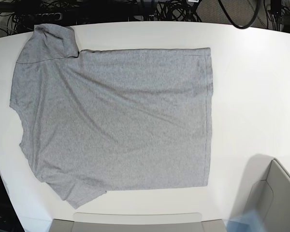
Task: Fold the T-shirt properly
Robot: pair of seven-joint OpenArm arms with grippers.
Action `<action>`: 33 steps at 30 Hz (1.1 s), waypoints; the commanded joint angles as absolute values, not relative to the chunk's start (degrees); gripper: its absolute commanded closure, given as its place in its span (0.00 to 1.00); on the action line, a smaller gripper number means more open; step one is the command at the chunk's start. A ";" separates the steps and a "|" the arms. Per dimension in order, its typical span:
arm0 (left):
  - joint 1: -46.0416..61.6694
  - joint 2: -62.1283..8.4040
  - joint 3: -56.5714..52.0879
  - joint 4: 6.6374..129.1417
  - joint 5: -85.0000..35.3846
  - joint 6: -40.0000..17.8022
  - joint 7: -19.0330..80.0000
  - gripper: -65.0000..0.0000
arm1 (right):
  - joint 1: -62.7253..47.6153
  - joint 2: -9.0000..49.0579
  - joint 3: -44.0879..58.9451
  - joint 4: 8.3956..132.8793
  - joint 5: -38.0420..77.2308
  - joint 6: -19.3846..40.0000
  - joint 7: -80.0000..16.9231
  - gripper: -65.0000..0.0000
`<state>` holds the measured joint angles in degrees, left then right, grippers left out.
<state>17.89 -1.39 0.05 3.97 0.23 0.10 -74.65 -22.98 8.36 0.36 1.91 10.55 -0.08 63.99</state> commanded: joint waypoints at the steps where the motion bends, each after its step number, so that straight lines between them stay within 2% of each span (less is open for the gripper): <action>1: 19.47 -1.27 0.22 5.49 0.40 0.22 -76.88 1.00 | -24.48 8.92 0.48 3.03 10.95 -0.13 66.07 1.00; 4: 23.96 -1.36 0.22 13.05 0.40 0.22 -76.88 1.00 | -28.62 8.92 0.48 10.07 10.95 -0.13 66.07 1.00; 13: 37.14 -1.45 -0.22 38.37 0.40 0.22 -76.88 1.00 | -47.78 8.92 0.57 43.21 11.03 -0.13 65.80 0.99; 18: 42.07 -1.45 -0.31 47.87 0.40 0.22 -76.88 1.00 | -54.46 9.01 0.57 55.87 16.04 -0.04 65.80 0.99; 25: 45.23 -1.36 -0.31 54.90 0.40 0.31 -76.79 1.00 | -61.14 15.25 0.40 70.46 25.27 -0.04 65.63 0.99; 28: 45.32 -1.36 -0.31 55.43 0.40 0.31 -76.79 0.99 | -65.45 18.86 0.48 78.29 30.20 -0.04 65.63 0.93; 33: 45.32 -1.36 -0.31 55.43 0.40 0.31 -76.79 0.99 | -71.08 25.36 0.48 86.11 38.02 -0.04 65.63 0.72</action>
